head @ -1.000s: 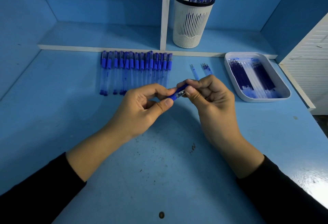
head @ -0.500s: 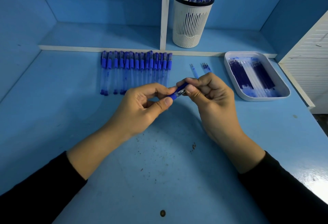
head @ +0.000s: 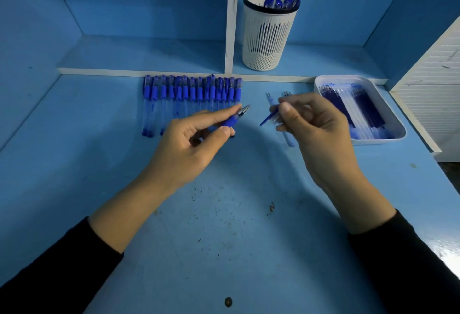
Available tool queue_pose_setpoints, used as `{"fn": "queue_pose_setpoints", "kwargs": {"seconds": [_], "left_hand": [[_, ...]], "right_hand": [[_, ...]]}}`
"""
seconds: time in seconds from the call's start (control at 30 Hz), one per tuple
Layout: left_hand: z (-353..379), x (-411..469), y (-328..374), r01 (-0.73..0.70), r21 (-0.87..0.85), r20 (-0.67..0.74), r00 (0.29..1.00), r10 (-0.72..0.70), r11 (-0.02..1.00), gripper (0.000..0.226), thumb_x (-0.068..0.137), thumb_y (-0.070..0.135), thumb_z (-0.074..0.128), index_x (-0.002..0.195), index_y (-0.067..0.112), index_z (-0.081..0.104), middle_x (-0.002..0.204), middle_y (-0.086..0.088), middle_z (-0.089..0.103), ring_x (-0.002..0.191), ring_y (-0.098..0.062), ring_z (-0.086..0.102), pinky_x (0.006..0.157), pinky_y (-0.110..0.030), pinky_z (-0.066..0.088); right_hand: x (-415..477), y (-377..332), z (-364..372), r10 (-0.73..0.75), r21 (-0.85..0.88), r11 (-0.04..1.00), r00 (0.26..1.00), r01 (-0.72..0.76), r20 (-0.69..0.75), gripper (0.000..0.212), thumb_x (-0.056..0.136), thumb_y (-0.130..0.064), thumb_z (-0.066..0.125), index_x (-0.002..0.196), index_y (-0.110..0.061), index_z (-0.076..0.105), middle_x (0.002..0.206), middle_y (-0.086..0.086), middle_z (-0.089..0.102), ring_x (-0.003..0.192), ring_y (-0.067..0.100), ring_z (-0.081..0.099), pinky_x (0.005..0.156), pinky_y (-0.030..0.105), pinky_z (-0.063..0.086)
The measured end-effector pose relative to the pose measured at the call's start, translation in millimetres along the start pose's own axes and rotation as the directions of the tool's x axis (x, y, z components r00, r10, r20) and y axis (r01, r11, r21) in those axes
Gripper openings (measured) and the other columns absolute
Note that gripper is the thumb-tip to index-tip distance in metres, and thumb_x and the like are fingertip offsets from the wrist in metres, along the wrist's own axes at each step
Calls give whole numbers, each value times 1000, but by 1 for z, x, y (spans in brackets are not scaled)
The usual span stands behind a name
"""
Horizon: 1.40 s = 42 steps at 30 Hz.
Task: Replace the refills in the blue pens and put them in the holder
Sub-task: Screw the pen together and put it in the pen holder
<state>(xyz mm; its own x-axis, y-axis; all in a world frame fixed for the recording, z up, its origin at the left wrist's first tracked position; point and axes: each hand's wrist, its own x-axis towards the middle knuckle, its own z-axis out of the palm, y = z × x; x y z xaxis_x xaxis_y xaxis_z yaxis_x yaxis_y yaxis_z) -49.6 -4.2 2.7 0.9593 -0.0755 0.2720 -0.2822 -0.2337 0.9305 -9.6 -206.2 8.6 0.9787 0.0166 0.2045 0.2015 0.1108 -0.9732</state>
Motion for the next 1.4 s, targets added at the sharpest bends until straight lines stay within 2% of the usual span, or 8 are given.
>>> {"fn": "queue_pose_setpoints", "kwargs": {"seconds": [0.17, 0.27, 0.47, 0.77, 0.93, 1.07, 1.23, 1.4], "left_hand": [[-3, 2, -6, -72, 155, -89, 992, 86, 985, 31, 91, 18, 68, 120, 31, 67, 100, 3, 73, 74, -29, 58, 71, -33, 50], [-4, 4, -8, -94, 166, -109, 988, 113, 982, 28, 89, 17, 70, 116, 25, 69, 106, 14, 73, 86, -13, 68, 81, -25, 55], [-2, 4, -6, -30, 108, -146, 988, 46, 994, 23, 85, 15, 75, 103, 28, 74, 101, 16, 75, 90, -11, 71, 87, -21, 54], [0, 3, -8, -92, 190, -101, 989, 112, 978, 16, 82, 18, 77, 96, 25, 75, 92, 6, 74, 84, -17, 69, 79, -30, 56], [1, 2, -12, -147, 205, -36, 987, 158, 968, 15, 82, 19, 75, 94, 26, 73, 93, 13, 73, 83, -10, 70, 73, -27, 56], [-1, 3, -14, -133, 218, -45, 988, 146, 967, 13, 84, 19, 73, 96, 22, 76, 89, 17, 73, 74, -11, 68, 67, -23, 53], [-1, 2, -13, -139, 236, -39, 988, 152, 962, 14, 86, 18, 74, 98, 24, 76, 90, 10, 74, 79, -16, 70, 70, -32, 56], [-1, 2, -15, -135, 221, -50, 988, 149, 966, 11, 84, 15, 75, 95, 18, 77, 94, 14, 74, 81, -16, 71, 71, -38, 56]], "right_hand": [[-8, 10, 6, 87, -367, 929, 993, -51, 83, 9, 83, -13, 74, 85, -22, 74, 72, -4, 66, 63, 10, 64, 63, 29, 49], [-11, 12, 12, 115, -497, 867, 985, -35, 131, 8, 82, -17, 76, 88, -22, 74, 72, -8, 67, 61, 2, 57, 58, 10, 41], [-14, 17, 18, 46, -653, 756, 991, 47, 124, 8, 79, -25, 78, 86, -24, 74, 78, -5, 64, 68, 5, 54, 63, 8, 40], [-14, -2, 18, 74, -289, 957, 983, -22, 170, 26, 93, -33, 58, 91, -9, 68, 73, 2, 70, 64, 8, 61, 66, 25, 53], [-16, 1, 19, -48, -331, 936, 976, 118, 212, 8, 89, -13, 67, 81, -10, 66, 66, 2, 67, 58, 12, 61, 61, 23, 50], [-17, 4, 17, -166, -349, 896, 936, 275, 310, 12, 84, -1, 70, 90, -10, 65, 85, 0, 66, 82, 16, 64, 79, 22, 51], [-16, 0, 16, -56, -338, 931, 967, 141, 248, 19, 85, -28, 70, 91, -11, 64, 79, -1, 66, 74, 15, 64, 71, 24, 51], [-16, -2, 14, -44, -263, 956, 950, 129, 309, 10, 85, -5, 71, 92, -5, 63, 86, 6, 67, 76, 10, 63, 74, 16, 48]]}}
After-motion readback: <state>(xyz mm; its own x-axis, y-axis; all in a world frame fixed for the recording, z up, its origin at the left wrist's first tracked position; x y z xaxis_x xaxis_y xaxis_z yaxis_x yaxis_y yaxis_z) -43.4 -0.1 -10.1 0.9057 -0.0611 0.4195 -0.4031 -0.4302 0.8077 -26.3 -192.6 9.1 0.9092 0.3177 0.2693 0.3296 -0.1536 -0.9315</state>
